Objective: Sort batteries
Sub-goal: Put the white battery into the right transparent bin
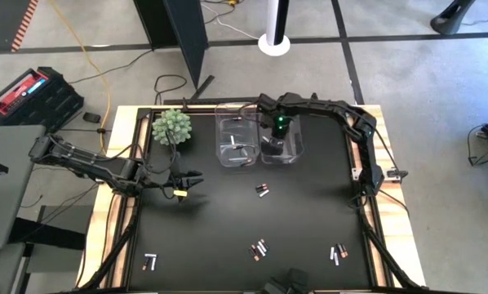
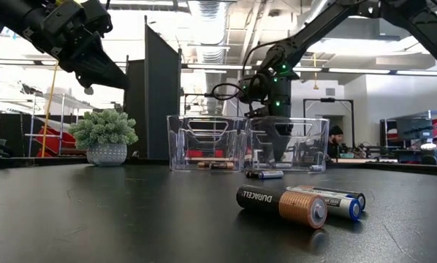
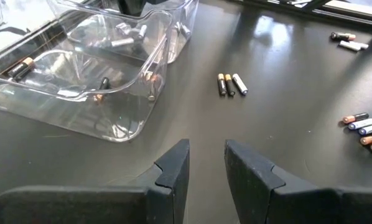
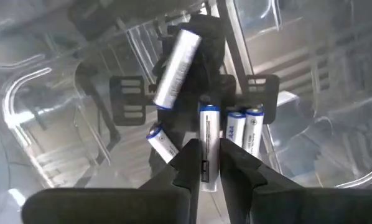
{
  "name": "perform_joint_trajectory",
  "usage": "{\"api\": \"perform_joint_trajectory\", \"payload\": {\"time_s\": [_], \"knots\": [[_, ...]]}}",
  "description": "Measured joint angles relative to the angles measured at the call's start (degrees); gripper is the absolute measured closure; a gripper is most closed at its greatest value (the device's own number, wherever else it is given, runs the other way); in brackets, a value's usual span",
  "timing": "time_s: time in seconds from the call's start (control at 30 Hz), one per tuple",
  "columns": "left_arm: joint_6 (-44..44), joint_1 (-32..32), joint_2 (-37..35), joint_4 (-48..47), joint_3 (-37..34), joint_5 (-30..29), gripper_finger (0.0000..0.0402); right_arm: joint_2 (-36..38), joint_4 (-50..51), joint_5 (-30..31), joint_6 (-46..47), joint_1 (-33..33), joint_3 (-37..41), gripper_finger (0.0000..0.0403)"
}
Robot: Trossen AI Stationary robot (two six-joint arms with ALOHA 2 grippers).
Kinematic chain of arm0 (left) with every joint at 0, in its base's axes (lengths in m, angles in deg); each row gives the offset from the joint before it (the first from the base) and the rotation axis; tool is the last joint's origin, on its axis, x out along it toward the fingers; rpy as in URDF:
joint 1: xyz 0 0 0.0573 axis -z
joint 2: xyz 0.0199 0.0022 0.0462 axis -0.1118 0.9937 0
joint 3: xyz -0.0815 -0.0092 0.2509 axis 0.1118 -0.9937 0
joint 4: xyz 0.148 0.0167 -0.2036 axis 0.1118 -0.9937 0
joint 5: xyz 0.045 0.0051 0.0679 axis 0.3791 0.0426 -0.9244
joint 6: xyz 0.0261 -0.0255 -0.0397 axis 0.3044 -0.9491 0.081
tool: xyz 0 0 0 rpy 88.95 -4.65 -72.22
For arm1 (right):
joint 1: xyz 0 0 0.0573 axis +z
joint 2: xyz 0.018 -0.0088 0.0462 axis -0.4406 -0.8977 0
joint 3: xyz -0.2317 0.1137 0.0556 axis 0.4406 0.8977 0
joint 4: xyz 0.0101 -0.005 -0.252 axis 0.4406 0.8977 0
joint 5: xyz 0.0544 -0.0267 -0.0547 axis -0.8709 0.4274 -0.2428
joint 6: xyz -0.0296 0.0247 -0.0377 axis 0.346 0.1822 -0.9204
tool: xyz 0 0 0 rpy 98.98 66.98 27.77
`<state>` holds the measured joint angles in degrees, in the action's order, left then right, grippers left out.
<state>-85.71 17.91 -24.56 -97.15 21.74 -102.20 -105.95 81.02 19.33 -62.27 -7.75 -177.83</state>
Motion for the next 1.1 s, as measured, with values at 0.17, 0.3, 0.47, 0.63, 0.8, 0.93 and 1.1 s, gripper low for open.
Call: {"api": "perform_joint_trajectory", "payload": {"time_s": [0.17,0.3,0.47,0.63,0.8,0.93,1.1], "knots": [[0.02,0.00,0.00,-0.01,0.00,0.00,0.0304,0.26,0.50,0.04,0.51,0.00,0.00,0.0314],[0.04,0.00,0.01,-0.07,0.00,0.00,0.0304,2.51,1.38,0.11,2.35,-0.29,0.01,0.0314],[0.04,0.01,0.00,-0.37,0.00,0.00,0.0304,8.41,3.00,0.37,7.56,-0.81,0.02,0.0314],[0.00,0.02,0.00,-0.42,0.00,0.02,0.0304,16.78,4.77,0.42,13.85,-0.52,0.02,0.0313],[0.03,0.02,0.00,-0.40,0.00,0.02,0.0304,25.88,7.17,0.43,19.79,1.43,0.01,0.0313],[0.04,0.02,0.00,-0.39,0.00,0.02,0.0304,31.78,8.12,0.42,23.19,4.61,0.00,0.0313],[0.04,0.02,0.00,-0.37,0.00,0.02,0.0304,36.21,8.51,0.42,25.07,10.72,0.00,0.0313]]}}
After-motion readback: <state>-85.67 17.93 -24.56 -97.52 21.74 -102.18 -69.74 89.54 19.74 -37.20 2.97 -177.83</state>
